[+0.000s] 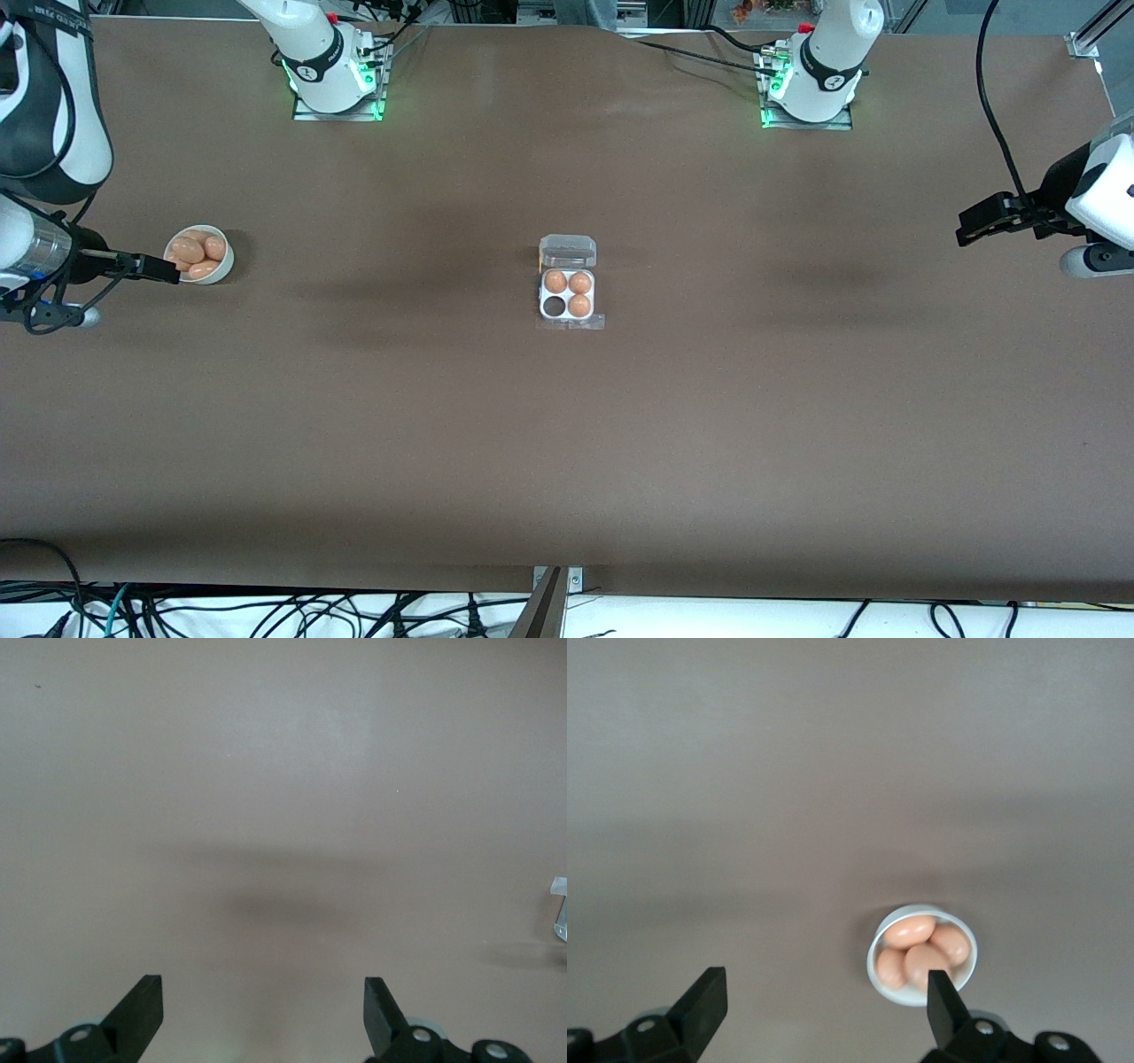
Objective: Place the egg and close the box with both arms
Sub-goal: 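Move the right gripper down over the white egg bowl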
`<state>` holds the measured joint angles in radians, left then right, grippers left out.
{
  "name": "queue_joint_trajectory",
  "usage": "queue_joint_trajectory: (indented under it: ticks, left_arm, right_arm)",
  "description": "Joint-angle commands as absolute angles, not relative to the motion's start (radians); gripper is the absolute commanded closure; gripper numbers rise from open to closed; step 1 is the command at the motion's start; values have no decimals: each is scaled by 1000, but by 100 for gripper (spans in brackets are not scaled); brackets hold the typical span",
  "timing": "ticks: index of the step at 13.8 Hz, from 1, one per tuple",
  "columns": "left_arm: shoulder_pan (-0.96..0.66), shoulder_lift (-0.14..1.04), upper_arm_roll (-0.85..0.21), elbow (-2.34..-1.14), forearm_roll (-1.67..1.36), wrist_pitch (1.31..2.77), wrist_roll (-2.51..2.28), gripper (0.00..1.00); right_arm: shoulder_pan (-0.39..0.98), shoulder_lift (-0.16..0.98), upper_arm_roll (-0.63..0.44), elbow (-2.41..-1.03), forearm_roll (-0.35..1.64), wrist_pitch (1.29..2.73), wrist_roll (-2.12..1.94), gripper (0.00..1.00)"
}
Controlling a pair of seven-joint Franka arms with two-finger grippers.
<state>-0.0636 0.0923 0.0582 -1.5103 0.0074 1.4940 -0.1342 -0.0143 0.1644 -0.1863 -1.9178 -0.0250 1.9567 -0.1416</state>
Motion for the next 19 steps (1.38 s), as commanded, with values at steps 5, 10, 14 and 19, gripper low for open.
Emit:
queue_joint_trajectory:
  ticks: [5,10,14,19]
  left_arm:
    - [-61,103,57,-1483,9,1485,-117,0]
    - [-61,103,57,-1483,9,1485,-117,0]
    - [-61,103,57,-1483,9,1485,-117,0]
    - [-61,103,57,-1483,9,1485,-117,0]
  right_arm:
    - [-18,41,-314,-2382,-25,2440,-394,0]
    - [-20,113,-360,-2405,-25,2459,-486,0]
    - [-23,152,-364,-2405,-25,2494,-488,0]
    - [-21,169,-364,-2405,-25,2487,-488,10]
